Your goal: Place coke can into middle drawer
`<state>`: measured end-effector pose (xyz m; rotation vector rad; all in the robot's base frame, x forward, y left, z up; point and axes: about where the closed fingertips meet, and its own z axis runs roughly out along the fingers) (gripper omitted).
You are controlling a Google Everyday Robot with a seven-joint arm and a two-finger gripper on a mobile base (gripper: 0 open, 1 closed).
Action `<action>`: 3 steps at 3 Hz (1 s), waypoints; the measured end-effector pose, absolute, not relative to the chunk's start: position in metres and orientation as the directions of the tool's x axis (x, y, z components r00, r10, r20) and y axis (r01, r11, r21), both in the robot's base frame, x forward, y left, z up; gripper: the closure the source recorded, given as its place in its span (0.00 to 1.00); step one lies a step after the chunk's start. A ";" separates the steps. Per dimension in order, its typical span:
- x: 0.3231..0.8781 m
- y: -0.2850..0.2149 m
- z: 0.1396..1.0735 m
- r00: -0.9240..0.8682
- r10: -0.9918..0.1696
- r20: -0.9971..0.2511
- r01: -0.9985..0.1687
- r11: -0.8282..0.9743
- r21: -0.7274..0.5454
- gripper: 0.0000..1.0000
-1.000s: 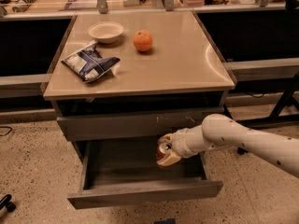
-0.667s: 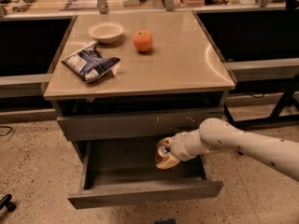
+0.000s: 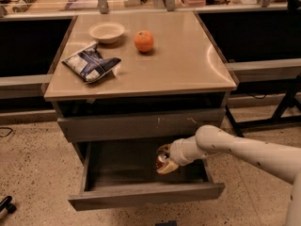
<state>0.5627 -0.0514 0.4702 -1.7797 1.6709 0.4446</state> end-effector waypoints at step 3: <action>0.568 -0.063 0.414 0.094 -0.782 -0.616 -0.984 0.023 -0.179 1.00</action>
Offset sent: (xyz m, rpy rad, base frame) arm 0.0102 -0.0200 -0.0724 -0.0639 0.0686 -0.0302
